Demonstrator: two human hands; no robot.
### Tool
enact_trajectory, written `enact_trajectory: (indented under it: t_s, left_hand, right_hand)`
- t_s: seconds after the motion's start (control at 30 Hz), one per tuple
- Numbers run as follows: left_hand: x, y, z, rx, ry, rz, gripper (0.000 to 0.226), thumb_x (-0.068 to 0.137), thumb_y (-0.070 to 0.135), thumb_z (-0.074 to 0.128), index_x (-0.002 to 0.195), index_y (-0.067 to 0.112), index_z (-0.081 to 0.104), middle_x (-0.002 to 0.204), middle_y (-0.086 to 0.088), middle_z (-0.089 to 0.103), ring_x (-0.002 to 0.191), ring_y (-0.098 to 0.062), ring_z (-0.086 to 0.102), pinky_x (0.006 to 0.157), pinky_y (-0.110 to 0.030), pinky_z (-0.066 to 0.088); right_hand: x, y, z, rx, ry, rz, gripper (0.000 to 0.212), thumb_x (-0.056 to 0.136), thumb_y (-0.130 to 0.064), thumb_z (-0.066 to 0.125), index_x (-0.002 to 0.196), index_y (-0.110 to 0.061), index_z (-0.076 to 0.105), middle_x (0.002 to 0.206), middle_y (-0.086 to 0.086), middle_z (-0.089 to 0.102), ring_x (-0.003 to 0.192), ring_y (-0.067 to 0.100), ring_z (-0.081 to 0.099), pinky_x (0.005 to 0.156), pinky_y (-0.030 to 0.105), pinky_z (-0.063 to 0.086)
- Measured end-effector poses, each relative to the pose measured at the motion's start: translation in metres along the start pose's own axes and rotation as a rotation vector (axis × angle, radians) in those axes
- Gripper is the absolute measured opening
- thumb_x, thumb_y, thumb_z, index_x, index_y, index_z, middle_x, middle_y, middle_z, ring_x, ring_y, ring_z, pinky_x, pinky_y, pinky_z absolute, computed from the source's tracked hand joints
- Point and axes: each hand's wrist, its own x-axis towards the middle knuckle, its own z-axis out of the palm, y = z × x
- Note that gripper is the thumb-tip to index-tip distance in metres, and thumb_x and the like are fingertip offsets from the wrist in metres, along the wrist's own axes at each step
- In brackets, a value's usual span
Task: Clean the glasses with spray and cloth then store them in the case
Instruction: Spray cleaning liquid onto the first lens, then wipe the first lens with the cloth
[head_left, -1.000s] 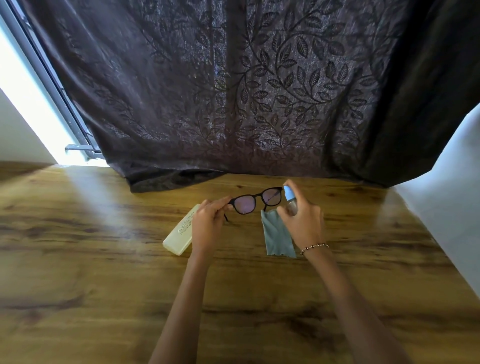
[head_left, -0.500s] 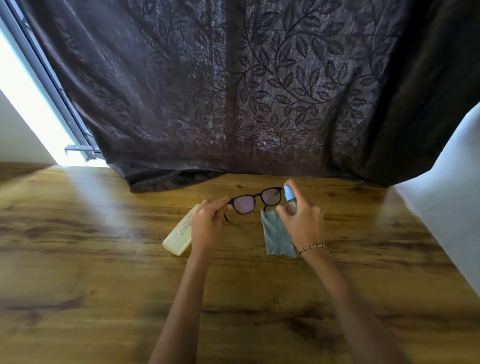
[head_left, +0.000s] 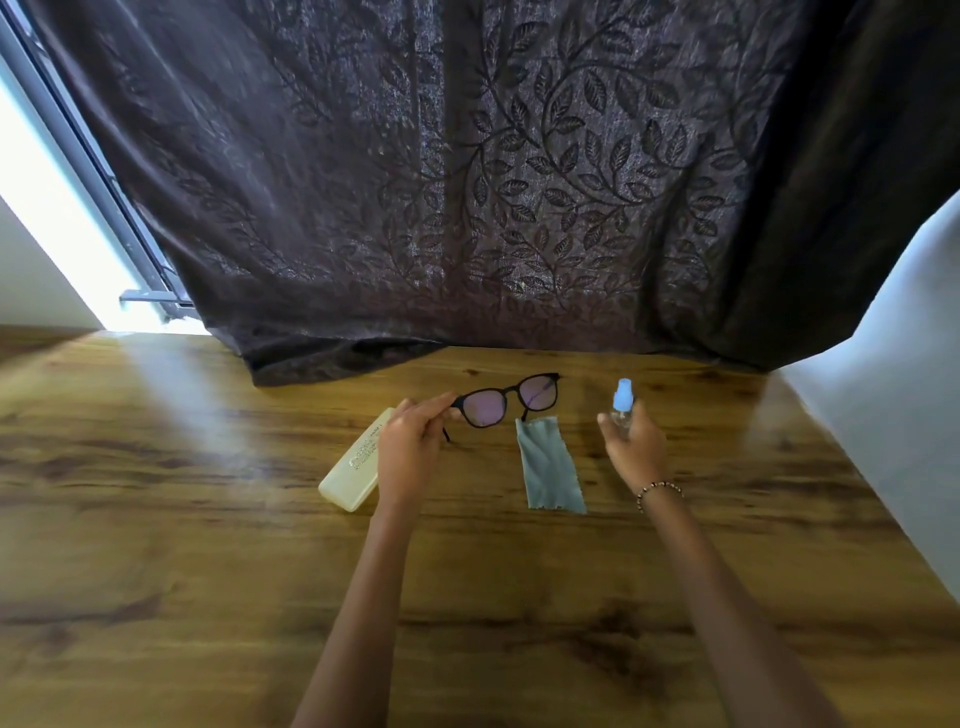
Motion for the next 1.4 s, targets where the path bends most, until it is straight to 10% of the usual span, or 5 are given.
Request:
enact_trajectory:
  t_s: [0.53,0.63,0.73,1.03,1.4]
  left_hand:
    - [0.0,-0.001,0.0,-0.011,0.004,-0.022,0.027,0.09,0.006,0.059,0.114,0.014,0.068,0.084,0.009,0.057,0.071,-0.008,0.053,0.062,-0.011,0.036]
    - [0.0,-0.001,0.001,-0.004,0.006,-0.024,0.026,0.09,0.006,0.06,0.114,0.014,0.068,0.084,0.008,0.057,0.07,-0.008,0.052,0.062,-0.008,0.034]
    - [0.0,-0.001,0.0,-0.002,0.002,-0.009,0.027,0.09,0.006,0.06,0.114,0.015,0.068,0.085,0.005,0.059,0.071,-0.009,0.054,0.061,-0.008,0.035]
    - [-0.004,0.002,0.0,-0.029,0.019,0.001,0.027,0.088,0.003,0.061,0.112,0.014,0.069,0.086,0.007,0.059,0.071,-0.011,0.058,0.064,-0.009,0.039]
    - [-0.005,0.003,-0.003,-0.032,0.026,0.009,0.029,0.087,-0.001,0.061,0.112,0.013,0.069,0.087,0.006,0.061,0.072,-0.008,0.058,0.064,-0.004,0.04]
  right_hand:
    - [-0.003,0.025,-0.004,0.155,0.059,0.239,0.053,0.081,-0.021,0.073,0.126,-0.005,0.049,0.119,0.013,0.061,0.113,0.031,0.056,0.09,0.038,0.044]
    - [-0.011,0.02,-0.009,0.095,0.297,0.179,0.072,0.075,-0.032,0.078,0.132,-0.007,0.042,0.127,0.012,0.051,0.118,0.029,0.048,0.092,0.043,0.045]
    - [-0.021,0.012,-0.006,-0.134,0.586,-0.125,0.043,0.08,-0.036,0.069,0.112,-0.014,0.05,0.107,0.006,0.053,0.098,0.017,0.046,0.08,0.033,0.041]
    - [-0.012,-0.03,0.067,-0.132,-0.026,-0.217,0.021,0.086,-0.027,0.066,0.084,-0.007,0.072,0.089,0.005,0.064,0.083,0.023,0.062,0.072,0.035,0.053]
    - [-0.007,-0.029,0.088,-0.105,-0.05,-0.01,0.015,0.088,-0.021,0.064,0.079,-0.009,0.068,0.083,0.006,0.069,0.082,0.02,0.064,0.06,0.024,0.048]
